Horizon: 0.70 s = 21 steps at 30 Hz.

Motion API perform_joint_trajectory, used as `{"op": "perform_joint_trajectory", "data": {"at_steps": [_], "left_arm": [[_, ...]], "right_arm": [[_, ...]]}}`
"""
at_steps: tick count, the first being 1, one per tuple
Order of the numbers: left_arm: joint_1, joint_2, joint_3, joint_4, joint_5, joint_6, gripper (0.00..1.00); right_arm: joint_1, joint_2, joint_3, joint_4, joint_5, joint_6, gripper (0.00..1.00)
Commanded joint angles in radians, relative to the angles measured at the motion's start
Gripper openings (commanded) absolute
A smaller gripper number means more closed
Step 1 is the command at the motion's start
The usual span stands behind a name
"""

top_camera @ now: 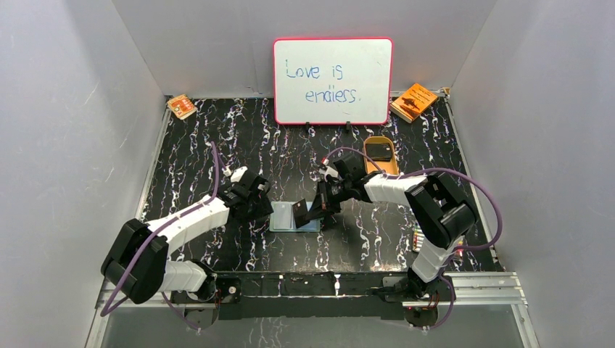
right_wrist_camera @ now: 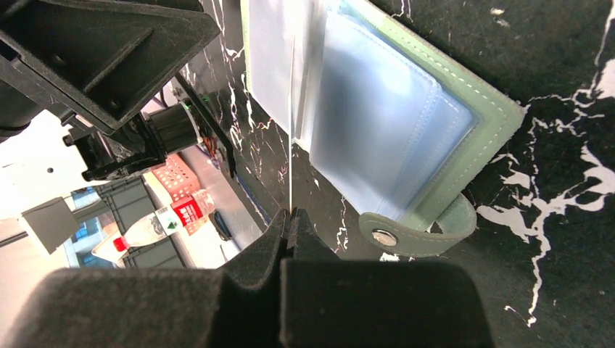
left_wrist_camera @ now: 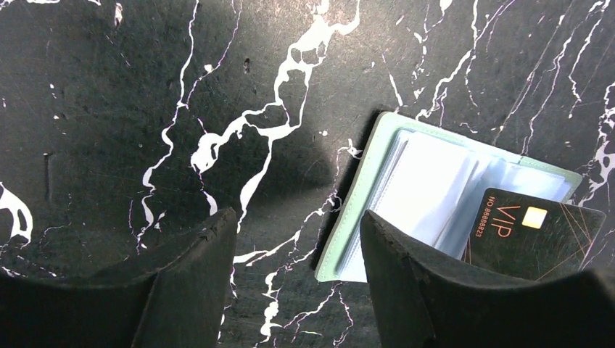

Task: Put the credit cards into the card holder
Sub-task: Turn over the card slot in the card holder.

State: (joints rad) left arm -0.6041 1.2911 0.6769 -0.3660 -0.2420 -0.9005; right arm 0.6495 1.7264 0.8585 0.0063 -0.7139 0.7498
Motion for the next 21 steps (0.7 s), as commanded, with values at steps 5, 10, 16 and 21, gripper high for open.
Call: {"op": "perform_joint_trajectory", "data": {"at_steps": [5,10,16,21], "left_arm": [[0.012,0.016,-0.022,0.023,0.037,-0.005,0.59],[0.012,0.021,-0.025,0.028,0.045,-0.003,0.59],[0.012,0.025,-0.034,0.040,0.060,-0.003,0.58],[0.012,0.035,-0.042,0.047,0.074,-0.001,0.58]], "right_arm": [[0.005,0.026,-0.004,0.022,-0.039,-0.003,0.00],[0.010,0.044,0.001,0.018,-0.039,-0.003,0.00],[0.020,0.059,0.008,0.027,-0.047,0.004,0.00],[0.025,0.068,0.013,0.045,-0.053,0.013,0.00]]}}
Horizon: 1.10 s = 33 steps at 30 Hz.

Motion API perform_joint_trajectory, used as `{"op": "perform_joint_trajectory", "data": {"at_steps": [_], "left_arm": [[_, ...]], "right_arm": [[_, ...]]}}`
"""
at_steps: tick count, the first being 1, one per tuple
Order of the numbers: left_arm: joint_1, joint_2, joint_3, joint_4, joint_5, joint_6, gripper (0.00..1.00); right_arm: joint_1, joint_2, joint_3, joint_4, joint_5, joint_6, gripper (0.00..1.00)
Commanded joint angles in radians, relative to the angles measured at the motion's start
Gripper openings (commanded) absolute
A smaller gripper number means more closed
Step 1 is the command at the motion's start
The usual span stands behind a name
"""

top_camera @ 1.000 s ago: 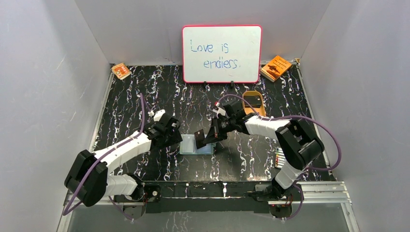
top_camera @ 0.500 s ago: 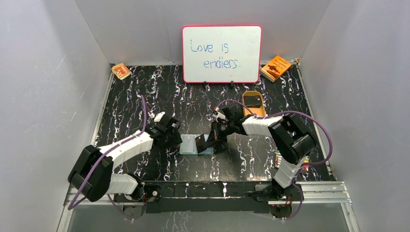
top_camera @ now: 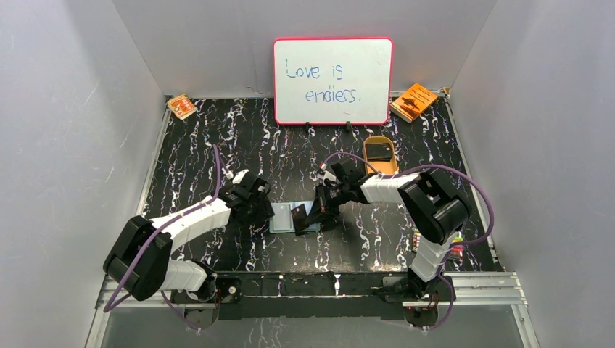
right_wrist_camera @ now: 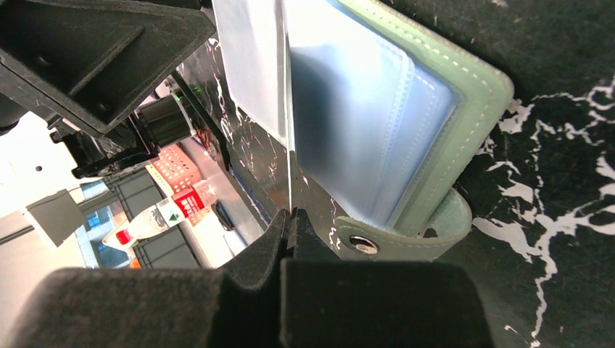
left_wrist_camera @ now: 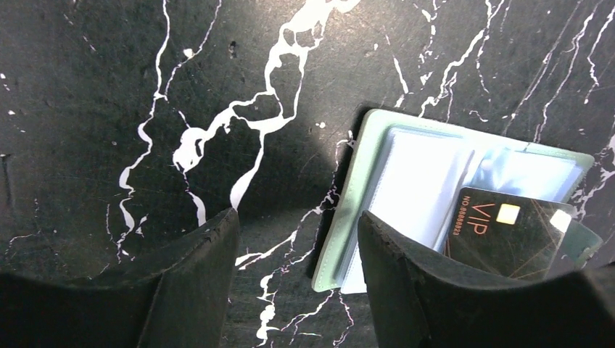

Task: Put the credit cards into the card holder
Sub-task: Turn over the card slot in the card holder, then insert the credit card into the card holder.

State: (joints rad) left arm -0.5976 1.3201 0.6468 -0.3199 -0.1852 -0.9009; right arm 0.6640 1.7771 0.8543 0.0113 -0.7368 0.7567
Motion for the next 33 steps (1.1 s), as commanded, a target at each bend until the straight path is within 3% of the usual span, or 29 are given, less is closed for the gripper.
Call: {"op": "perform_joint_trajectory", "data": {"at_steps": [1,12,33], "left_arm": [[0.005,0.009,-0.012,0.004,0.020,-0.001,0.58],[0.005,0.036,-0.015,0.017,0.036,0.010,0.56],[0.007,0.080,0.003,0.035,0.050,0.041,0.37]], "right_arm": [[0.012,0.018,0.017,0.043,-0.032,0.008,0.00],[0.022,0.023,0.014,0.092,-0.037,0.020,0.00],[0.026,0.057,0.037,0.077,-0.004,-0.049,0.00]]}}
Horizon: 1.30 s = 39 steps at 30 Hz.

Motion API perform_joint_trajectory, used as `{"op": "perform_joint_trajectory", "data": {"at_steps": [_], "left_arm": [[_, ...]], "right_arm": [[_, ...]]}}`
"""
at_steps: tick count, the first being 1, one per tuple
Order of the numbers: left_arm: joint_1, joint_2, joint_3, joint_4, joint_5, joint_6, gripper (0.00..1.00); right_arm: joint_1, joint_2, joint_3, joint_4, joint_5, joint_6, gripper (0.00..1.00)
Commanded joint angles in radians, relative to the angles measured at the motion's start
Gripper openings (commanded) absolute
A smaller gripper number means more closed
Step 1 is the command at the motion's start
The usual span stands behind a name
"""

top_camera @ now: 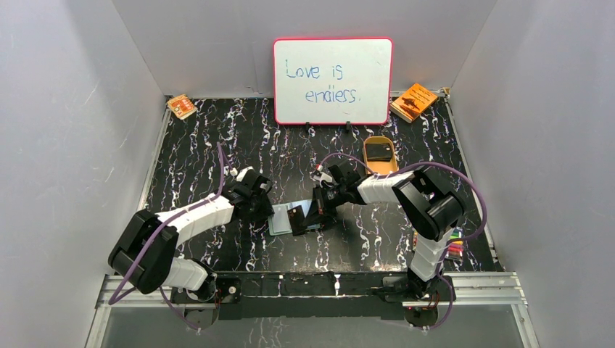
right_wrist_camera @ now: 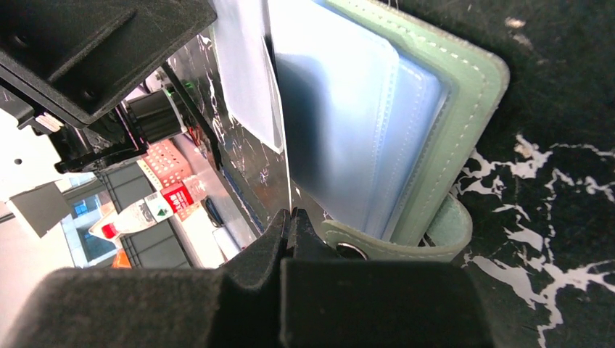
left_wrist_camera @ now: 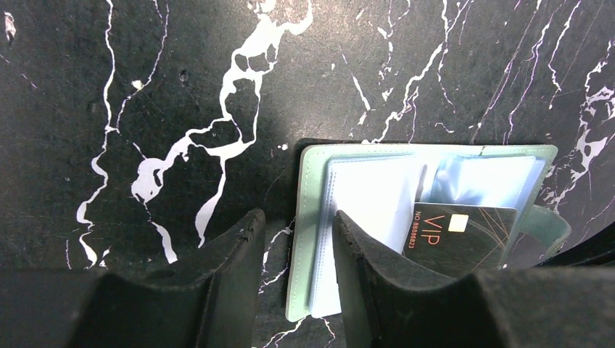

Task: Put the credit cards into the card holder
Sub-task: Insert the credit card into the card holder.

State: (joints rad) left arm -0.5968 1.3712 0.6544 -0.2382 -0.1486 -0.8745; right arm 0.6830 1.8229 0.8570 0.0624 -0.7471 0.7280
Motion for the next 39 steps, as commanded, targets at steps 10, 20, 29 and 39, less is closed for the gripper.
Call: {"op": "perform_joint_trajectory", "data": {"at_steps": [10,20,29,39], "left_arm": [[0.006,0.041,0.001,-0.046,0.019,0.022,0.37],[0.006,0.049,0.006,-0.047,0.023,0.025,0.37],[0.006,0.049,0.005,-0.046,0.027,0.023,0.37],[0.006,0.010,0.007,-0.081,0.002,0.025,0.37]], "right_arm": [[0.007,0.036,0.056,0.076,0.002,0.007,0.00],[0.018,0.068,0.061,0.121,0.019,0.040,0.00],[0.048,0.077,0.014,0.207,0.053,0.131,0.00],[0.060,0.072,-0.042,0.277,0.113,0.202,0.00]]}}
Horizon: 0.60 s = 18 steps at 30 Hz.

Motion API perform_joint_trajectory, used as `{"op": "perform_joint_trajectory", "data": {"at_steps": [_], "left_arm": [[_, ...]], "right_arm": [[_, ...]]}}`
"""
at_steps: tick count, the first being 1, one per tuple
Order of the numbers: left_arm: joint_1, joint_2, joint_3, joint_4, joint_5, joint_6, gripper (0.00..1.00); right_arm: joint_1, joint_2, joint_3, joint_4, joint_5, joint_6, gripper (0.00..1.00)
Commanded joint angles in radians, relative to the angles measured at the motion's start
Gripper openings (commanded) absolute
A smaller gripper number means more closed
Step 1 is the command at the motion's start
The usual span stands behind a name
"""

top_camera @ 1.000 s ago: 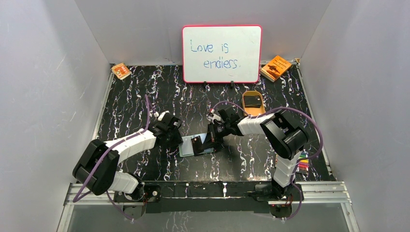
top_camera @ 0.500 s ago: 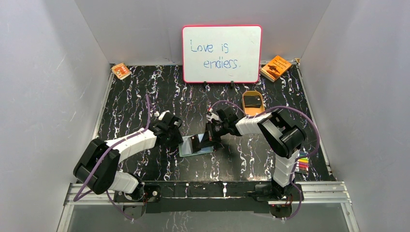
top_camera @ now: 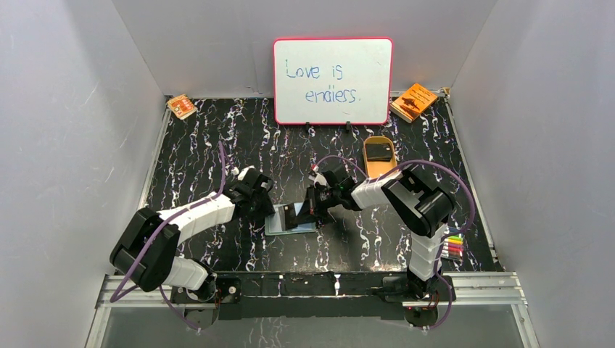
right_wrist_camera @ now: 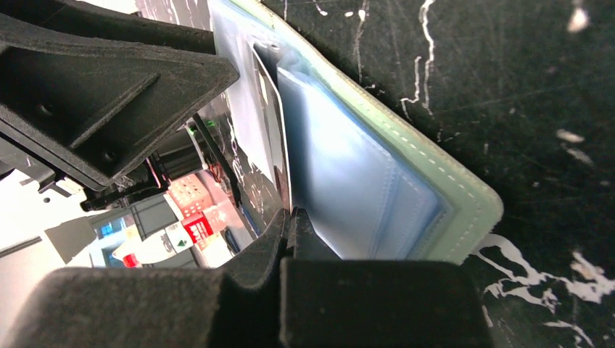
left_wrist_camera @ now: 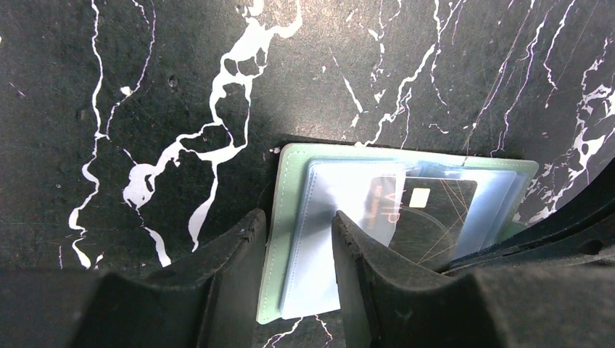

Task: Put the credit cards into the card holder
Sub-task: Insert the credit card into the card holder.

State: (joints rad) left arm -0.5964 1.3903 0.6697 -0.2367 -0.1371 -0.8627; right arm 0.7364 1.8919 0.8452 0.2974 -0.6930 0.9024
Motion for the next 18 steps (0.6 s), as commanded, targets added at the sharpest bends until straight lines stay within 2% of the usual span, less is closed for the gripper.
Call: {"op": "perform_joint_trajectory", "data": {"at_steps": [1,18], "left_arm": [[0.006,-0.016,-0.008,-0.087,-0.011,0.014,0.37],[0.018,-0.201,-0.048,-0.179,-0.073,-0.024,0.43]], "right_arm": [[0.007,0.005,-0.035,0.050,0.059,0.035,0.00],[0.007,0.014,-0.040,0.080,0.076,0.078,0.00]]}}
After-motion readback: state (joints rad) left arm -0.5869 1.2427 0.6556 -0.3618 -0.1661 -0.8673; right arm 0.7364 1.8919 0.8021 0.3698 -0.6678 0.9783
